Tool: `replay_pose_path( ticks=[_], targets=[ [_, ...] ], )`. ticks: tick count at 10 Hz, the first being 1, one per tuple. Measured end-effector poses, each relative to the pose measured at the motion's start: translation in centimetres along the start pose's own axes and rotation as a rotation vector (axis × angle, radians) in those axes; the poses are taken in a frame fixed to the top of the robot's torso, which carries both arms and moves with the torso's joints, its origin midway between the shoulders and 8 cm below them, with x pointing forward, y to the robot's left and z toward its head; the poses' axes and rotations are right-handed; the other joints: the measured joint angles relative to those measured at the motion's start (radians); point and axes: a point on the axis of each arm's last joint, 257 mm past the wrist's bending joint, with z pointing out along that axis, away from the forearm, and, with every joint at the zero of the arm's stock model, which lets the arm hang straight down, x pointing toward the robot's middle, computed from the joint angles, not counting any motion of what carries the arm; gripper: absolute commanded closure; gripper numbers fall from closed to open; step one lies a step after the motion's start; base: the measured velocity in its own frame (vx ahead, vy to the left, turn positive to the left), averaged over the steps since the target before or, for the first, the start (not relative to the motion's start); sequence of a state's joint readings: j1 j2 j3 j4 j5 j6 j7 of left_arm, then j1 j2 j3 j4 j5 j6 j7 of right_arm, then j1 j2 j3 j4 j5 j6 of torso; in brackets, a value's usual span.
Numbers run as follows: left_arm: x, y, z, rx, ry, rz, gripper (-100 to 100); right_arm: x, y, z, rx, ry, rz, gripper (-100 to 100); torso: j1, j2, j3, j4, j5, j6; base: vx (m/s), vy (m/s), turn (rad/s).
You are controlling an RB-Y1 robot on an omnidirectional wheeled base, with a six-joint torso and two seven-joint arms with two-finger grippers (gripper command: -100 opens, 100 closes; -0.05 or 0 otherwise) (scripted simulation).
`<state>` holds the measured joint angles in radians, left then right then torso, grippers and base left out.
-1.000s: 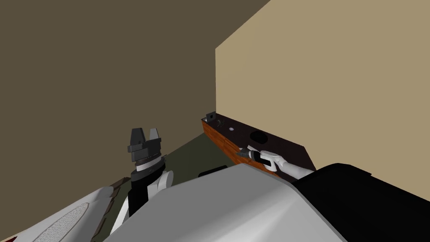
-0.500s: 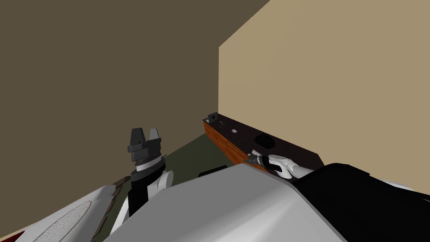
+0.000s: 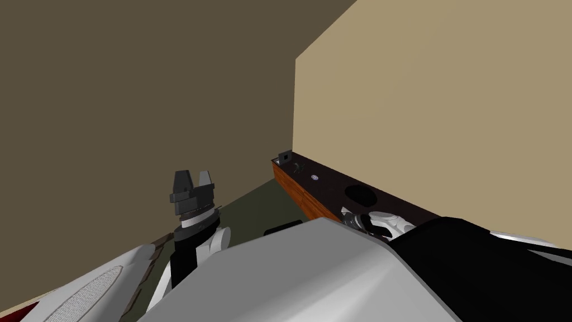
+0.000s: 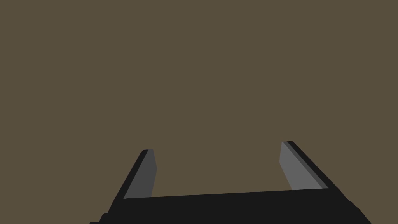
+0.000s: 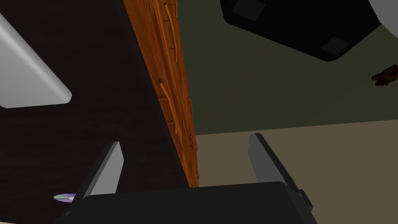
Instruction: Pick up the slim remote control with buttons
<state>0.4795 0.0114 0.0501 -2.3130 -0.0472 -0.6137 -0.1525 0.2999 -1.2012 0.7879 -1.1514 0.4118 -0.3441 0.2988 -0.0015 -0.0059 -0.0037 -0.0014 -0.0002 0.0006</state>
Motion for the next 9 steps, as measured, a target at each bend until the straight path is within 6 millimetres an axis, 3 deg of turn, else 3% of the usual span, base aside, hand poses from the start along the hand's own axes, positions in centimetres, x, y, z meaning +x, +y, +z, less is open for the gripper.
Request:
replay_pose_path(
  ticks=[1,3,6,7,9],
  targets=[
    [0.0,0.0,0.0,0.000,0.000,0.000,0,0.4,-0.2,0.1,0.004,0.008,-0.003,-100,0.000,0.003,0.002,0.001,0.000,0.000,0.055,-0.035,0.064],
    [0.0,0.0,0.0,0.000,0.000,0.000,0,3.4,-0.7,-0.2,0.021,0.063,-0.007,-100,0.000,0.003,0.002,0.001,0.000,0.000,0.071,-0.041,0.060],
    [0.0,0.0,0.0,0.000,0.000,0.000,0,9.5,-2.5,-2.5,0.052,0.188,-0.011,-100,-0.004,-0.002,-0.001,0.000,-0.001,0.000,0.134,-0.104,0.114],
    [0.0,0.0,0.0,0.000,0.000,0.000,0,11.9,-2.4,-3.4,0.053,0.234,-0.009,-100,-0.006,-0.001,-0.001,0.000,-0.001,0.000,0.095,-0.083,0.026],
    [0.0,0.0,0.0,0.000,0.000,0.000,0,14.7,-1.7,-4.1,0.054,0.283,-0.006,-100,-0.001,0.001,0.001,0.000,0.000,0.000,0.089,-0.062,0.069]
  ],
)
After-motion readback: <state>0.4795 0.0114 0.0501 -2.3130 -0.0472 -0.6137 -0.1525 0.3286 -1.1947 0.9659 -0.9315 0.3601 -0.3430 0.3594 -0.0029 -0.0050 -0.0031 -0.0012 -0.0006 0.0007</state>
